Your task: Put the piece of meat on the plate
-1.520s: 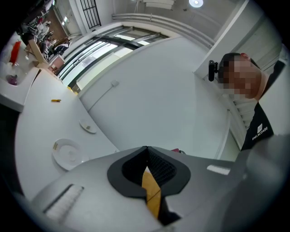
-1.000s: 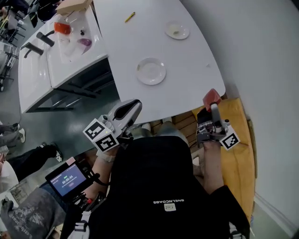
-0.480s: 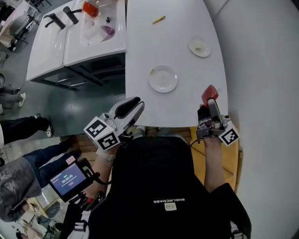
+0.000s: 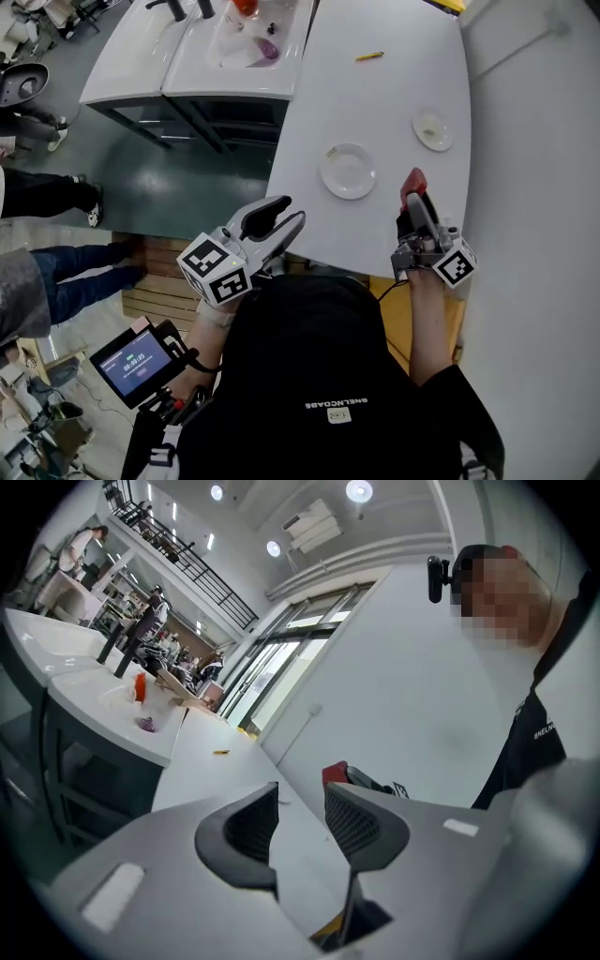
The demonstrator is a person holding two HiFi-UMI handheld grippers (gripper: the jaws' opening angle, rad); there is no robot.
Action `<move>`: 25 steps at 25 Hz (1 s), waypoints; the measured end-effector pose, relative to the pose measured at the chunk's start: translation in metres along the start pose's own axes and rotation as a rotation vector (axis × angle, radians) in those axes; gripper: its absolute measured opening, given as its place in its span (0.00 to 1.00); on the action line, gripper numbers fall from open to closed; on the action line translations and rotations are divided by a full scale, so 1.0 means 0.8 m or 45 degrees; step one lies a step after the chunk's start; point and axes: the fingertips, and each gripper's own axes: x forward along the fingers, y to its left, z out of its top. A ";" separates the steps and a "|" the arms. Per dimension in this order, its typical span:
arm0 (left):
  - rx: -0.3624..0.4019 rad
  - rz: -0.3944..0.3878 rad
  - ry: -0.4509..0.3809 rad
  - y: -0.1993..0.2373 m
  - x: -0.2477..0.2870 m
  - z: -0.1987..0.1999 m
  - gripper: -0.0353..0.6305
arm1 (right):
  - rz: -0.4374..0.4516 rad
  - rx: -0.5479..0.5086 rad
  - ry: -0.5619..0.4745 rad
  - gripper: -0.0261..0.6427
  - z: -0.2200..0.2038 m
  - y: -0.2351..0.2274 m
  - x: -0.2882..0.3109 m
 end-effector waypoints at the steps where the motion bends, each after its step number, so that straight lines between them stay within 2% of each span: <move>1: -0.002 0.016 -0.006 0.005 -0.003 0.000 0.29 | -0.002 -0.007 0.024 0.47 -0.005 -0.004 0.011; 13: -0.051 0.194 -0.054 0.061 -0.031 -0.004 0.31 | -0.135 -0.185 0.358 0.47 -0.074 -0.089 0.108; 19: -0.068 0.253 -0.063 0.075 -0.040 -0.008 0.32 | -0.197 -0.229 0.467 0.47 -0.102 -0.137 0.134; 25: -0.102 0.313 -0.075 0.091 -0.052 -0.018 0.32 | -0.262 -0.421 0.682 0.47 -0.144 -0.182 0.157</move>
